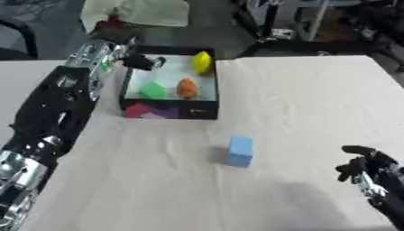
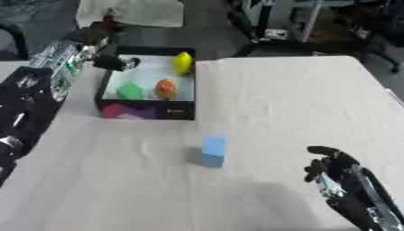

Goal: Pick up objects on the table and place them in the box.

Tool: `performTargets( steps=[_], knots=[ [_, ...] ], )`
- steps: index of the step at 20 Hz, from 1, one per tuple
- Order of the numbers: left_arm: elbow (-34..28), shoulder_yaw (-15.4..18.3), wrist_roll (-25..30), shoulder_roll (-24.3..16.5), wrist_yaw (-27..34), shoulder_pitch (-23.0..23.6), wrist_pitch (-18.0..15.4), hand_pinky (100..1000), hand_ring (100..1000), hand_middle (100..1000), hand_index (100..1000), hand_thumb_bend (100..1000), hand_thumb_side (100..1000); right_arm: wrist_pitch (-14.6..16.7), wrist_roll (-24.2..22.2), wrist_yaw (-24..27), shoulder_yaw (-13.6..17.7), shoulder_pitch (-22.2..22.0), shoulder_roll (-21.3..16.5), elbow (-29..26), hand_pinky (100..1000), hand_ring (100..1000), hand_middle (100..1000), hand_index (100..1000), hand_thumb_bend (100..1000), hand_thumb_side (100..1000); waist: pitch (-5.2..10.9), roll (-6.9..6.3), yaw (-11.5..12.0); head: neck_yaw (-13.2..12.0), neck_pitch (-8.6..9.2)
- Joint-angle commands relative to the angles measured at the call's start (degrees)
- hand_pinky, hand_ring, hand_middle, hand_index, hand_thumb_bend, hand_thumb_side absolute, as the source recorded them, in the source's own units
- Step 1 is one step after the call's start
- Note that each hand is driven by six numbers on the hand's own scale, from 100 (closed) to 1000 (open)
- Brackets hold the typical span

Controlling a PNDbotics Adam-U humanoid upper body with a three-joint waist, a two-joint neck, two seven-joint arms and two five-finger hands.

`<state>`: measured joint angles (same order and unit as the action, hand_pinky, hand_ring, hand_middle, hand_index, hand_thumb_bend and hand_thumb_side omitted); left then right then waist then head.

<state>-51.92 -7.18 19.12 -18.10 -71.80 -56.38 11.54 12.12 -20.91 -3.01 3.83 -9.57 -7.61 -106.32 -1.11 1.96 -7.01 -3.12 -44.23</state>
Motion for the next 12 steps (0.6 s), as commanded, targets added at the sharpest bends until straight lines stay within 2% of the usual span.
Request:
performTargets(
  steps=[1, 6, 9, 12],
  knots=[
    [-5.0, 3.5, -2.8, -3.3, 1.6, 0.4, -1.0, 731, 672, 736, 883, 269, 809, 1.6, -0.4, 0.7, -0.7, 0.7, -4.1, -2.8, 692, 473, 308, 769, 100, 410, 0.94, 0.93, 0.4, 0.3, 0.11],
    [-11.6, 8.8, -6.9, -4.6, 5.6, 5.8, -4.9, 715, 638, 700, 867, 237, 793, 5.1, -3.1, -0.2, -4.5, 3.8, -10.5, -4.3, 702, 498, 361, 781, 100, 339, 0.62, 1.34, 2.1, 1.0, 0.11],
    [-15.7, 12.0, -9.4, -4.1, 8.1, 9.8, -7.5, 710, 628, 690, 863, 231, 797, 7.4, -5.0, -1.2, -6.7, 7.5, -14.6, -2.5, 713, 524, 413, 789, 100, 298, 0.22, 1.52, 3.1, 1.9, 0.11],
    [-20.0, 15.5, -12.1, -2.7, 10.8, 14.2, -9.2, 703, 619, 682, 862, 218, 812, 9.8, -6.5, -2.3, -8.8, 11.8, -19.0, -0.2, 733, 590, 512, 803, 100, 244, -0.09, 1.55, 4.4, 3.0, 0.11]
  ],
)
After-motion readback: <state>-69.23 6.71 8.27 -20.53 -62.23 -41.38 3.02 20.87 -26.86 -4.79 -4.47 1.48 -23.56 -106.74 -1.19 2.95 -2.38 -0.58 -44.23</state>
